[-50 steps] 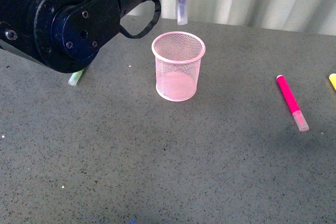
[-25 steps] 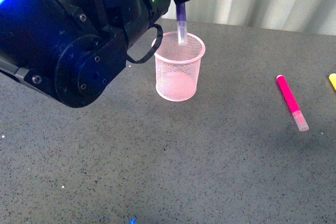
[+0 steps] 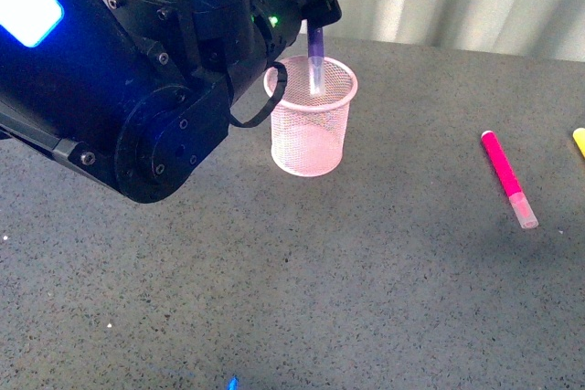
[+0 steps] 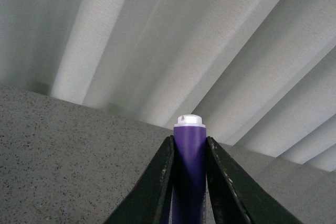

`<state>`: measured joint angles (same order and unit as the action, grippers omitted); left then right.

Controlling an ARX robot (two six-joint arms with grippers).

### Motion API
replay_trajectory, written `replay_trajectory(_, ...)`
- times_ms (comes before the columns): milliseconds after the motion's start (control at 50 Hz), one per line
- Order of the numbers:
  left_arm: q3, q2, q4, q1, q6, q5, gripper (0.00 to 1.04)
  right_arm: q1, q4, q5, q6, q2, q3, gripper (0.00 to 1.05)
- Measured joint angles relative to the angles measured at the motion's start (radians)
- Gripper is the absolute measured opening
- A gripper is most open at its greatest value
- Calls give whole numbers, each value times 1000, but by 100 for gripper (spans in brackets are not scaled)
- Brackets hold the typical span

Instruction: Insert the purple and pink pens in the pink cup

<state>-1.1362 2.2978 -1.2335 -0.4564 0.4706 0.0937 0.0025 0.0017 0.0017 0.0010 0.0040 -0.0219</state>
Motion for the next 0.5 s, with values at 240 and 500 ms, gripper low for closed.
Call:
replay_trajectory(240,22,-21,13,10,31,-14,69,0,0,0,0,0,0,98)
replay_trajectory(500,158,-279,240,41,-121,-82,97,0,0,0,0,0,0,98)
